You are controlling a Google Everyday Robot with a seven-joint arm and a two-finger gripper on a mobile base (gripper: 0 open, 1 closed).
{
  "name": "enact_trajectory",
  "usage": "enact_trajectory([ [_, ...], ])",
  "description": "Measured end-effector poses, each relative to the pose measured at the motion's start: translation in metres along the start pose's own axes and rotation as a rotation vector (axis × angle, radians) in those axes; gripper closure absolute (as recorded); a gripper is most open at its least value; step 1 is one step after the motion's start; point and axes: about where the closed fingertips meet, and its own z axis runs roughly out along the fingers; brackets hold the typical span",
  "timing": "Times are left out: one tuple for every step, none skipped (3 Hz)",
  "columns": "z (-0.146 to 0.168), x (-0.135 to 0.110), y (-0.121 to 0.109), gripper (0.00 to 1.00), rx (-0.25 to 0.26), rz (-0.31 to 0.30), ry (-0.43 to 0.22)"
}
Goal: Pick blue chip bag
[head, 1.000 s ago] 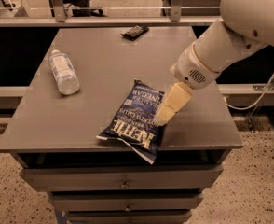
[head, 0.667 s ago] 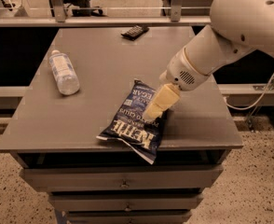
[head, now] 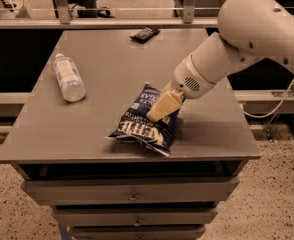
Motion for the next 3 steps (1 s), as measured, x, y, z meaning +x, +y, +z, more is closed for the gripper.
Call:
enact_trajectory([
  [-0.021,-0.013,-0.01,0.88,0.038,0.01,-0.015],
  [-0.064,-0.036,-0.023,1.0,0.108,0.02,-0.052],
  [-0.11,-0.057,-0.034,1.0,0.189,0.035,-0.087],
])
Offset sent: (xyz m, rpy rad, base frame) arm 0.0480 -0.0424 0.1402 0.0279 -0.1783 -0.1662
